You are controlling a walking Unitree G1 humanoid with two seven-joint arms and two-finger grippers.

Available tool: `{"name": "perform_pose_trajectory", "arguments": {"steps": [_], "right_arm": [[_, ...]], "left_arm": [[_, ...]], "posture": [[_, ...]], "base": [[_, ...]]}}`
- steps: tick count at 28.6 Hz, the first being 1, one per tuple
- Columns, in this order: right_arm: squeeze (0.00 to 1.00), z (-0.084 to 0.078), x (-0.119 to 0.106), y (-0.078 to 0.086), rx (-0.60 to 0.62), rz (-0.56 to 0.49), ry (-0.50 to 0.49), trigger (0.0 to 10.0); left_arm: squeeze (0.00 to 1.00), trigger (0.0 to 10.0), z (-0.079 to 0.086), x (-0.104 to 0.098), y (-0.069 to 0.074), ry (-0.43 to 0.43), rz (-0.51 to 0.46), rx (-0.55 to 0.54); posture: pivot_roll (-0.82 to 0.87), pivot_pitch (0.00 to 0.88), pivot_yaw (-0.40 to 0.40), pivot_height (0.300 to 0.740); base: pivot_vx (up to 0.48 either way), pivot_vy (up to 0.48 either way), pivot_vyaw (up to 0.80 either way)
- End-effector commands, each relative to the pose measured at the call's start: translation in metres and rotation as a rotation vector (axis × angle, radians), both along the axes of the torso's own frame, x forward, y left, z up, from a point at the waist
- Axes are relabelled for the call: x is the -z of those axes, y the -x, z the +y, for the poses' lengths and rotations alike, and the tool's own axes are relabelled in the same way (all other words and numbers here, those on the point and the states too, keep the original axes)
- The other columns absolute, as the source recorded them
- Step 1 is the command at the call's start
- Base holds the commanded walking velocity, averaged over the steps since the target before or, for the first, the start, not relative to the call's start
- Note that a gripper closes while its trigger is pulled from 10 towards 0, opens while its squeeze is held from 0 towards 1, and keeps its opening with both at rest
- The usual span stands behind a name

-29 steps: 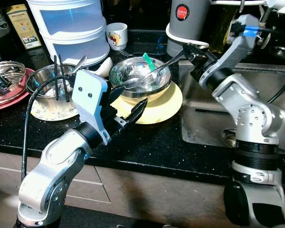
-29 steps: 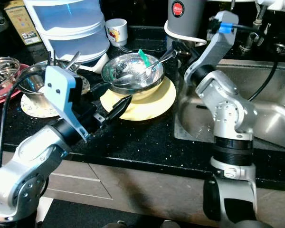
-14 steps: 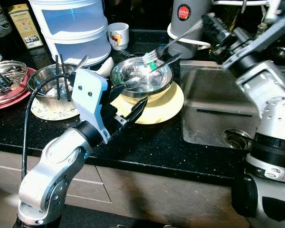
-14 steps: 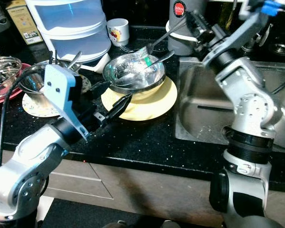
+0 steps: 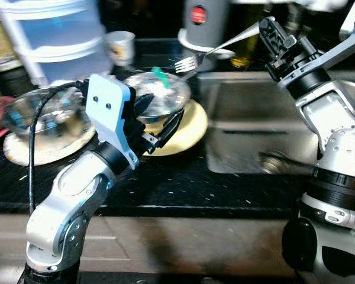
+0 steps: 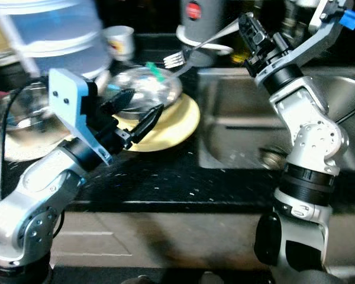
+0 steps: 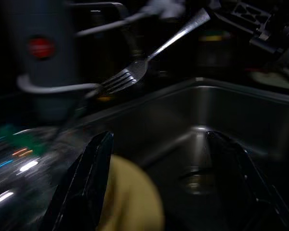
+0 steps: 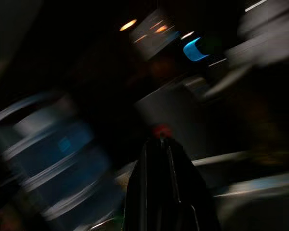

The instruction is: Kitchen organization

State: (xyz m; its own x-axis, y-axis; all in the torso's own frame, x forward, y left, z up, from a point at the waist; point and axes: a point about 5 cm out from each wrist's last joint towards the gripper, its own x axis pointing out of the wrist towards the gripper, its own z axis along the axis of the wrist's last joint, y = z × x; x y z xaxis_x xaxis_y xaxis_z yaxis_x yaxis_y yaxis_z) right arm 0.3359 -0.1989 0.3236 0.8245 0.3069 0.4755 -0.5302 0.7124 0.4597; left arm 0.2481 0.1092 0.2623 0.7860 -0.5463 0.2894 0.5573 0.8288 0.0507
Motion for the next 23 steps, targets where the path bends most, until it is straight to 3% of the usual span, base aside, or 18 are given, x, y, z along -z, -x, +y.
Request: {"name": "perform_pose_trajectory", "arguments": {"steps": [1, 2, 5, 8, 12, 13, 15, 16, 19, 23], "right_arm": [[0.00, -0.008, -0.001, -0.001, 0.042, -0.003, -0.017, 2.5], [0.00, -0.019, -0.003, -0.003, 0.098, 0.003, -0.018, 2.6], [0.00, -0.023, -0.003, -0.004, 0.139, 0.012, 0.006, 3.1], [0.00, -0.014, 0.005, -0.007, 0.161, 0.036, 0.101, 4.4], [0.00, -0.012, 0.010, -0.013, 0.208, 0.062, 0.179, 4.9], [0.00, -0.010, 0.016, -0.019, 0.255, 0.095, 0.272, 7.8], [0.00, -0.010, 0.016, -0.019, 0.255, 0.095, 0.272, 7.8], [0.00, -0.008, 0.019, -0.022, 0.277, 0.106, 0.312, 10.0], [0.00, -0.005, 0.022, -0.026, 0.288, 0.117, 0.358, 10.0], [0.00, 0.029, 0.039, -0.040, 0.257, 0.152, 0.513, 10.0]], "left_arm": [[0.00, 10.0, 0.000, -0.001, -0.001, 0.009, 0.000, 0.007], [0.00, 10.0, -0.001, 0.000, -0.001, 0.007, 0.001, 0.009], [0.00, 10.0, -0.001, 0.000, -0.001, 0.007, 0.002, 0.009], [0.00, 10.0, -0.001, 0.000, -0.001, 0.009, 0.003, 0.008], [0.00, 10.0, -0.002, 0.002, -0.001, 0.007, 0.006, 0.009], [0.00, 10.0, -0.001, 0.002, -0.001, 0.007, 0.007, 0.006], [0.00, 10.0, -0.001, 0.002, -0.001, 0.007, 0.007, 0.006], [0.00, 10.0, -0.001, 0.002, -0.001, 0.008, 0.007, 0.004], [0.00, 10.0, -0.001, 0.002, -0.001, 0.008, 0.007, 0.003], [0.00, 10.0, -0.001, 0.004, -0.003, 0.009, 0.009, -0.008]], "posture": [[0.00, 0.044, -0.001, 0.740], [0.01, 0.043, -0.003, 0.740], [0.00, 0.043, -0.003, 0.740], [0.00, 0.041, -0.006, 0.740], [0.01, 0.038, -0.008, 0.740], [0.01, 0.036, -0.012, 0.740], [0.01, 0.036, -0.012, 0.740], [0.01, 0.036, -0.012, 0.740], [0.01, 0.033, -0.014, 0.740], [0.01, 0.023, -0.016, 0.740]], "base": [[0.000, 0.000, -0.80], [0.000, 0.000, -0.80], [0.000, 0.000, -0.80], [0.000, 0.000, -0.80], [0.000, 0.000, -0.80], [0.000, 0.000, -0.80], [0.000, 0.000, -0.80], [0.000, 0.000, -0.80], [0.000, 0.000, -0.80], [0.000, 0.000, -0.11]]}}
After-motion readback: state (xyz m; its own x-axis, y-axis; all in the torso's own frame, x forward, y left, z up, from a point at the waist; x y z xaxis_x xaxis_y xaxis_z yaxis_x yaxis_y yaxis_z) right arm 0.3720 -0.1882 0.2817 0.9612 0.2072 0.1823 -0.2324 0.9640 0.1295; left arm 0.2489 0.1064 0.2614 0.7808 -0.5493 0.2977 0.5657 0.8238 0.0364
